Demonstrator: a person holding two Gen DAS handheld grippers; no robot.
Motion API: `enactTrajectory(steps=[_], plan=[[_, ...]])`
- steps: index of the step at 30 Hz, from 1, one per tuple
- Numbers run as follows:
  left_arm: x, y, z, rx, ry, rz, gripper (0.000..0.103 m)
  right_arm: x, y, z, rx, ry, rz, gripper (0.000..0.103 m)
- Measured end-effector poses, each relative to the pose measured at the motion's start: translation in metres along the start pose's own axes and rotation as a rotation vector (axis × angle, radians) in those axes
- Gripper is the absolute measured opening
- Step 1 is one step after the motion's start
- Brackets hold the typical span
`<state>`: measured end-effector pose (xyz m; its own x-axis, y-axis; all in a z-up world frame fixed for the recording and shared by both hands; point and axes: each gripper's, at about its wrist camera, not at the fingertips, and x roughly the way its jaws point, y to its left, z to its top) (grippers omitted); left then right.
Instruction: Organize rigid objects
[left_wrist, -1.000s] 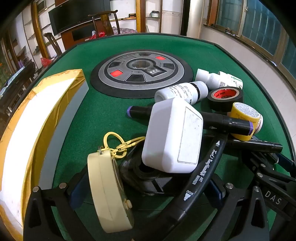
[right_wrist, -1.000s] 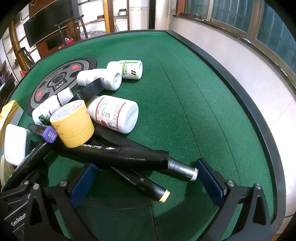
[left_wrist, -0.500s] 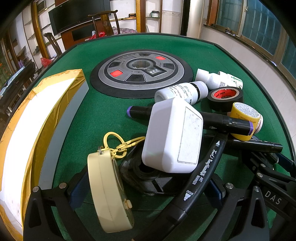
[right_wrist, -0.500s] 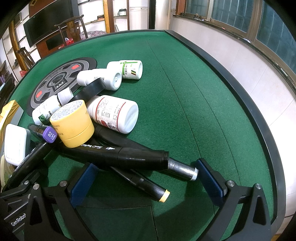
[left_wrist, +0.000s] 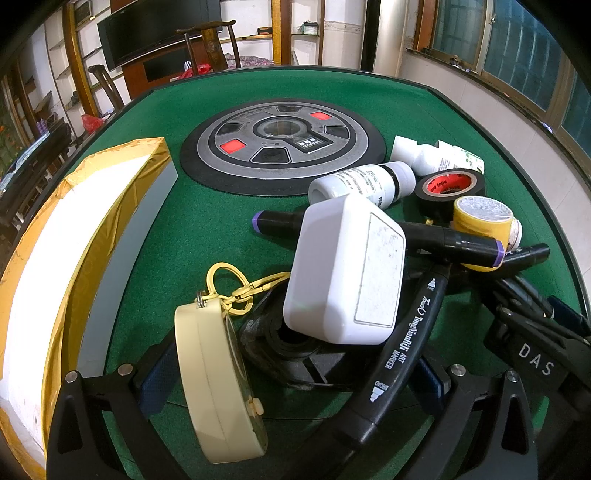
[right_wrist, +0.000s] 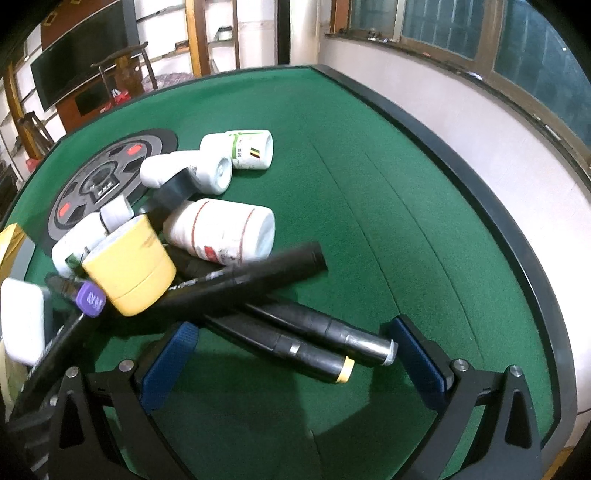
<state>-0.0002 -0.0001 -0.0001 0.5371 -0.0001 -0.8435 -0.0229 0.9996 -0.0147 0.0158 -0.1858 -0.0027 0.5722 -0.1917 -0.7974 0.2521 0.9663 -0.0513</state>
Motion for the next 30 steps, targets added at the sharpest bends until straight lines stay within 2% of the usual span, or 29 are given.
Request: enactTrajectory(steps=[13,22,30], plan=[[-0.0002,-0.0002,-0.0002,0.000,0.000,-0.002,0.102,0.0002,0.0001,0.0000,0.000,-0.001,0.004,0.103],[-0.0005,-0.0006,-0.0006,0.000,0.000,-0.001,0.103,-0.0011,-0.0031,0.0004,-0.075,0.028,0.059,0.103],[-0.0008,-0.0013,-0.0012,-0.019,0.001,0.012,0.103,0.0001,-0.0027,0.0025,-0.091,0.043,0.062,0.103]])
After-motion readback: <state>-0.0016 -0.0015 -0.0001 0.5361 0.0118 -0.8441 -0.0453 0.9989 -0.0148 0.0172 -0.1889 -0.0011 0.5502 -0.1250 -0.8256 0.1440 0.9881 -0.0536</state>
